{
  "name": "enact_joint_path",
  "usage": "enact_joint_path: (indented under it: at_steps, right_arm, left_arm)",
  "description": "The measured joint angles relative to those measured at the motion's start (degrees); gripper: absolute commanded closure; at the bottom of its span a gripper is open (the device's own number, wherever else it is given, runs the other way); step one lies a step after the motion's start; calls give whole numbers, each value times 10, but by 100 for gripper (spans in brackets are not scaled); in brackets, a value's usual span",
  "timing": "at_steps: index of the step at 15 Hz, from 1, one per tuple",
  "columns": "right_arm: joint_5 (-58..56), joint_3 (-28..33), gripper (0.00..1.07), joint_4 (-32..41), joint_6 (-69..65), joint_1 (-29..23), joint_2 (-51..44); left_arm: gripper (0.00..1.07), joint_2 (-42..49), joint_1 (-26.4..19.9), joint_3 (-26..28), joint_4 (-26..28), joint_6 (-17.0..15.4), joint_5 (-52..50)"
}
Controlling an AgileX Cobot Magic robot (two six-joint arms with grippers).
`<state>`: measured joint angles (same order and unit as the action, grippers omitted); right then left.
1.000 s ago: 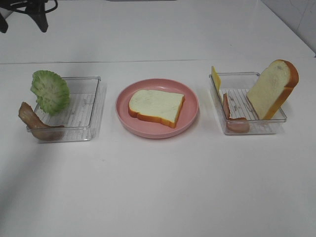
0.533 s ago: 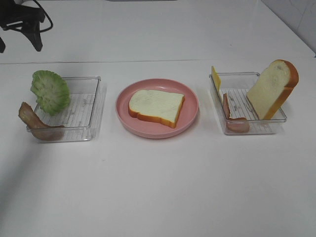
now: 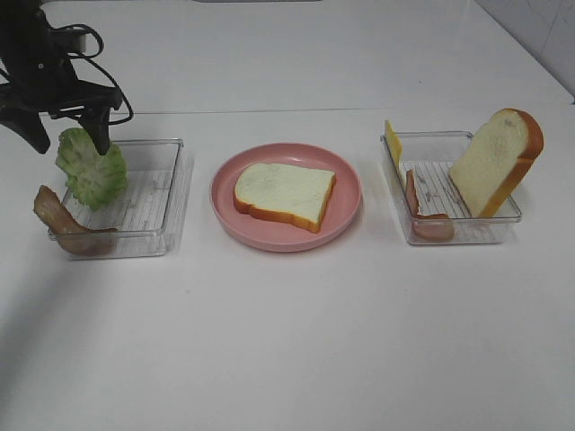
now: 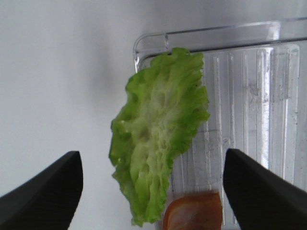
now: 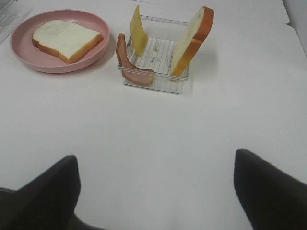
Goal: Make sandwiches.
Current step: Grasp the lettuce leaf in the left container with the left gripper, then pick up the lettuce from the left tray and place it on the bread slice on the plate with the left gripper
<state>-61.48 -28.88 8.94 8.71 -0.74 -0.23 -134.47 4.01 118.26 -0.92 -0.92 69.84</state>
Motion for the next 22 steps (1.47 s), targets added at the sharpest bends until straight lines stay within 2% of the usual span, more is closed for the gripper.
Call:
enact_joint_path:
  at_steps: [1,3,7,9,14,17,20,22]
  right_arm:
    - [0,0,31,0,0,0,0]
    - [0,0,31,0,0,0,0]
    - [0,0,31,0,0,0,0]
    - [0,0,31,0,0,0,0]
    - [0,0,31,0,0,0,0]
    - [0,0,31,0,0,0,0]
    - [0,0,31,0,0,0,0]
    - [0,0,31,1,0,0,0]
  left_arm:
    - [32,-5,0,0,0,0,0]
    - [45,-11,0,0,0,-1,-2]
    - [90,-13,0,0,0,-15,-16]
    - [107,-13,0,0,0,-15,-18]
    - [107,-11,0,2,2,-13,-15]
    - [107,7,0,21,26,-7,-13]
    - [107,45,0,50,101,9,-31]
    - [107,50,0,68,202,37,-46]
